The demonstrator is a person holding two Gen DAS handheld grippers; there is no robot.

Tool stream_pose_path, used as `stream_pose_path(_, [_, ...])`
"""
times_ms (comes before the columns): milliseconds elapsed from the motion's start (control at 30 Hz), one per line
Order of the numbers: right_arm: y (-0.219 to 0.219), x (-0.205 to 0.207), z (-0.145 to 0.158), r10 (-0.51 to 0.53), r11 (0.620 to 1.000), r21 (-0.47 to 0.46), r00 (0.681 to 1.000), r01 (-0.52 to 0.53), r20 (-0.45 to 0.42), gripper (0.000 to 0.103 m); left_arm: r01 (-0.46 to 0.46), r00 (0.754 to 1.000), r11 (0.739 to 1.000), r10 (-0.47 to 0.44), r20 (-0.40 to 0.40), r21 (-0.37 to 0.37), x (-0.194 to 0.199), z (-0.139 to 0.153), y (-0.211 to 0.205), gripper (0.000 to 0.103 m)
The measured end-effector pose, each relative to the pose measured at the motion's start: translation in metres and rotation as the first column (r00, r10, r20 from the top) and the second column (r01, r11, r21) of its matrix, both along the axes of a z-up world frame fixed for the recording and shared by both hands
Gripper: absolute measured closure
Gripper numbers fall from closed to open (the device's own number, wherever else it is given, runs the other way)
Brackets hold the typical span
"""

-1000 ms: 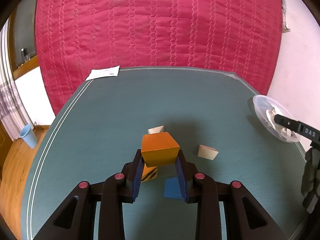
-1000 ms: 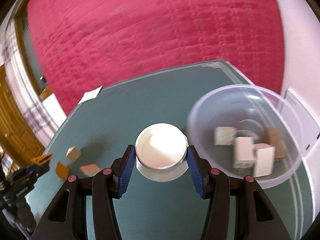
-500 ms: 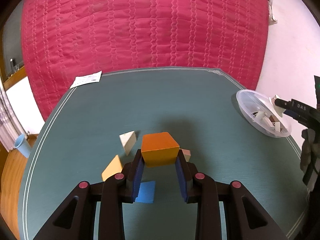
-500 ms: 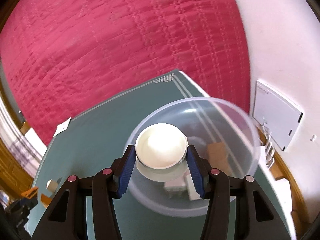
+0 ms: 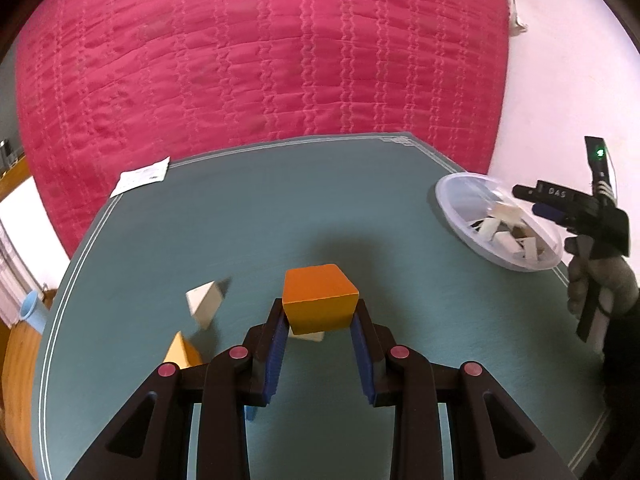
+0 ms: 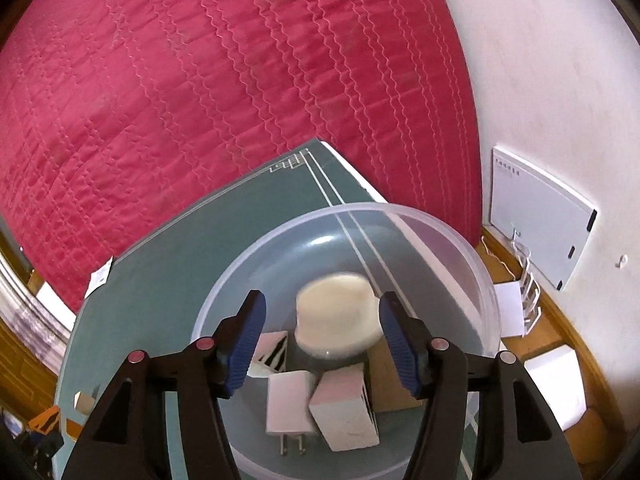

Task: Organize rigid objects
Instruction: 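Carry the cup into the bowl and open the right gripper while the left carries the orange cube, then lower the orange cube into the bowl and open the left gripper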

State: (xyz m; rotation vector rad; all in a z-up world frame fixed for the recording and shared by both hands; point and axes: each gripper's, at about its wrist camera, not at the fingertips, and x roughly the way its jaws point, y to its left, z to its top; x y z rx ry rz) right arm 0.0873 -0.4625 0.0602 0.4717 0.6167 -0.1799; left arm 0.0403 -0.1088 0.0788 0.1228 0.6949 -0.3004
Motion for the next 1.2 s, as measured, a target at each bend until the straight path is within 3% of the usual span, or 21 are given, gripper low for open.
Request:
stream_pose_path(400, [-0.01, -0.015, -0.001, -0.085, 0.996, -0.015, 0.996, 0.086, 0.028, 0.043, 0.154, 0.988, 0.988, -0.154, 0.005, 0.02, 0.012, 0.006, -0.071, 0.07])
stream_pose_path(700, [-0.003, -0.014, 0.0, -0.092, 0.994, -0.059, 0.995, 0.094, 0.033, 0.043, 0.248, 0.969, 0.968, -0.248, -0.012, 0.027, 0.03, 0.004, -0.124, 0.07])
stream_pose_path(1200, [-0.026, -0.02, -0.001, -0.195, 0.981, -0.006, 0.98, 0.195, 0.031, 0.043, 0.398, 0.908, 0.917, -0.396, -0.14, -0.013, 0.057, -0.014, -0.202, 0.07])
